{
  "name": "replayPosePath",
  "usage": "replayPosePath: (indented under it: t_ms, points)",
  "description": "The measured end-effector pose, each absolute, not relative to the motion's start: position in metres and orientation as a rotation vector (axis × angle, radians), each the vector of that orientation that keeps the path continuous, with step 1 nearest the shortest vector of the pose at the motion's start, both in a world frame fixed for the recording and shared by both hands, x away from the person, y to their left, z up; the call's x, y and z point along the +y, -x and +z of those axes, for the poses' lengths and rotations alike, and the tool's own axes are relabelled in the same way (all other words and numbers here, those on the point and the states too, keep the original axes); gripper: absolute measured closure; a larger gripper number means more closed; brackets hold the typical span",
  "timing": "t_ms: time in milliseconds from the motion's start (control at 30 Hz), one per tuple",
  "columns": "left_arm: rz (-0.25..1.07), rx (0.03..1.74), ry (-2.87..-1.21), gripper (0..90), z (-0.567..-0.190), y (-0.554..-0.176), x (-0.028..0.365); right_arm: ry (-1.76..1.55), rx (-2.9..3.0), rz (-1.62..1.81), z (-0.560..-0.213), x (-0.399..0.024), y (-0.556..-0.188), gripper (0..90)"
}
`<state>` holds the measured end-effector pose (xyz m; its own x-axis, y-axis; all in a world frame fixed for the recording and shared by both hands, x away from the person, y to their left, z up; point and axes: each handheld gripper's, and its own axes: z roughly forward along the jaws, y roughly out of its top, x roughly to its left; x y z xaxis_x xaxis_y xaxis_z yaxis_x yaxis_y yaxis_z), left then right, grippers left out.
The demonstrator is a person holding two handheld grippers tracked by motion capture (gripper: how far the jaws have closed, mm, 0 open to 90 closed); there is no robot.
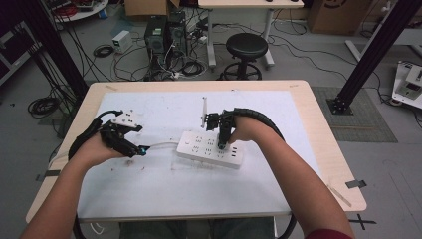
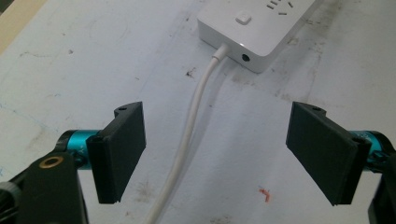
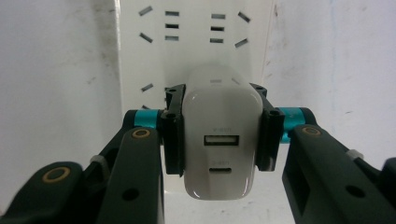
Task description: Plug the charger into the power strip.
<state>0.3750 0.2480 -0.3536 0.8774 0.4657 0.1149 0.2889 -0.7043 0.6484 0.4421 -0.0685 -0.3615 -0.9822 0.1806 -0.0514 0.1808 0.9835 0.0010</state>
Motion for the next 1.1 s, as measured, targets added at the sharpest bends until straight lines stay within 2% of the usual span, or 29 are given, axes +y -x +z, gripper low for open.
replayPosePath:
  t_ms: [733, 1100]
  points:
    - [0.353, 0.542, -2.417, 20.0, -0.357, -0.376, 0.244, -0.301, 3.141, 0.012, -0.363, -0.071, -0.454, 63.9]
    - [0.347, 0.535, -2.422, 20.0, -0.357, -0.377, 0.238, -0.297, 3.103, -0.043, -0.366, -0.064, -0.447, 63.9]
